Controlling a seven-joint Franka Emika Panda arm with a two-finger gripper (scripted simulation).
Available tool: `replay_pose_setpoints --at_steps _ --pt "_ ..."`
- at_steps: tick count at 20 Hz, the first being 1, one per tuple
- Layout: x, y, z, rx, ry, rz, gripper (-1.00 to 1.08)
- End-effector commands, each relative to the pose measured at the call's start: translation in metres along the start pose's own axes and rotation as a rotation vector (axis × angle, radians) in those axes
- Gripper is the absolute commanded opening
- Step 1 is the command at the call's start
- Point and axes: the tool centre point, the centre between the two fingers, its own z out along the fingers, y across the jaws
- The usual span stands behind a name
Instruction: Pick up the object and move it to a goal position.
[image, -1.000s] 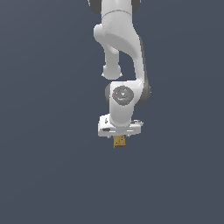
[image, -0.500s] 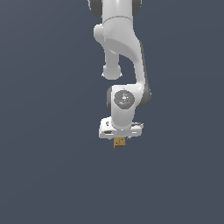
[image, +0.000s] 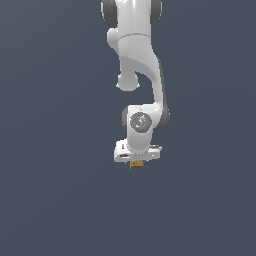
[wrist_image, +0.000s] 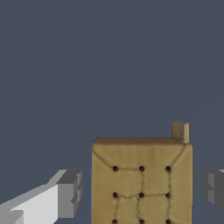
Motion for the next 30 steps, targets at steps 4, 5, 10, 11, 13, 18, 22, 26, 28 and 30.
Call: replay_pose_setpoints --at_steps 4,5,10,11,13,18,22,26,28,30 --pt "0.001 0.000 0.011 0.000 0.001 0.000 1.00" --pt "0.002 0.000 0.011 0.000 0.001 0.000 1.00" --pt "0.002 0.000 0.011 0.000 0.001 0.000 -1.00" --pt "0.002 0.000 0.011 0.000 0.001 0.000 -1.00" --pt "0.002 0.000 0.011 0.000 0.001 0.000 -1.00" --pt "0.001 0.000 0.010 0.000 0.001 0.000 -1.00" --pt "-0.001 -0.001 0.003 0.000 0.001 0.000 -1.00" --pt "-0.006 -0.002 -0.011 0.000 0.001 0.000 -1.00" --pt "-0.010 -0.003 -0.020 0.000 0.001 0.000 -1.00" --pt "-0.014 -0.004 -0.032 0.000 0.001 0.000 -1.00"
